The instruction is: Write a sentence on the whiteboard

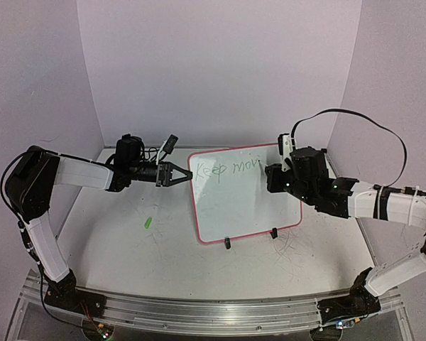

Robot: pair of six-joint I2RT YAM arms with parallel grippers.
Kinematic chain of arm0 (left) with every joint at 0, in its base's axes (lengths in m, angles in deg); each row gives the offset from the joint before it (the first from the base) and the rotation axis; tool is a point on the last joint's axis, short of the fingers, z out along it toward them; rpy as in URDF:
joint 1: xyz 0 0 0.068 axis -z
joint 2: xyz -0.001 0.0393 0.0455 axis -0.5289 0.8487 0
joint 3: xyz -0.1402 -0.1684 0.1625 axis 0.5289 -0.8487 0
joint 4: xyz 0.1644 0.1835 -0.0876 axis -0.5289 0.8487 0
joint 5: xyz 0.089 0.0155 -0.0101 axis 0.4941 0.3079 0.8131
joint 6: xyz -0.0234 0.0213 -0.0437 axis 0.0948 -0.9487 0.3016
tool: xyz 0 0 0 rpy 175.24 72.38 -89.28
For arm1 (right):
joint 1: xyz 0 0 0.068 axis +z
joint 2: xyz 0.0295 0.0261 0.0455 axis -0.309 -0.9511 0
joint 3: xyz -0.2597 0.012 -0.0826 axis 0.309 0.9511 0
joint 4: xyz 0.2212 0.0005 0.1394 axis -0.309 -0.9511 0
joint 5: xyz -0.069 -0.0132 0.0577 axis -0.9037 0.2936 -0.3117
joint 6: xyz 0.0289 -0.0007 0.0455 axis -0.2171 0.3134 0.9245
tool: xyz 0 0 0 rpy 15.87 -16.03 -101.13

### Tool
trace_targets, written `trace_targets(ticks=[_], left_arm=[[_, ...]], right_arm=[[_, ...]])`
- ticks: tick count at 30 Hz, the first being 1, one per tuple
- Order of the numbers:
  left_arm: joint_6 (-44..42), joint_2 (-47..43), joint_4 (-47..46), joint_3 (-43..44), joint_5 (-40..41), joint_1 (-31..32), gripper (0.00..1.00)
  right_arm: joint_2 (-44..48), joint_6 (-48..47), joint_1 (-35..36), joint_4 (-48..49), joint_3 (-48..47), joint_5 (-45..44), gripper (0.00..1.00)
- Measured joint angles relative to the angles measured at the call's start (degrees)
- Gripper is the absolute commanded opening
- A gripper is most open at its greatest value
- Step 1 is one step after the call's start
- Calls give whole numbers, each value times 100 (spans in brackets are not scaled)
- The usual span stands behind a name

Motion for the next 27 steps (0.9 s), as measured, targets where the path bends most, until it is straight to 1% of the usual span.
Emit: trace_targets(ticks=[27], left_arm=[[0,0,44,22,4,2,0]], right_arm=[[48,299,48,-68,188,35,0]])
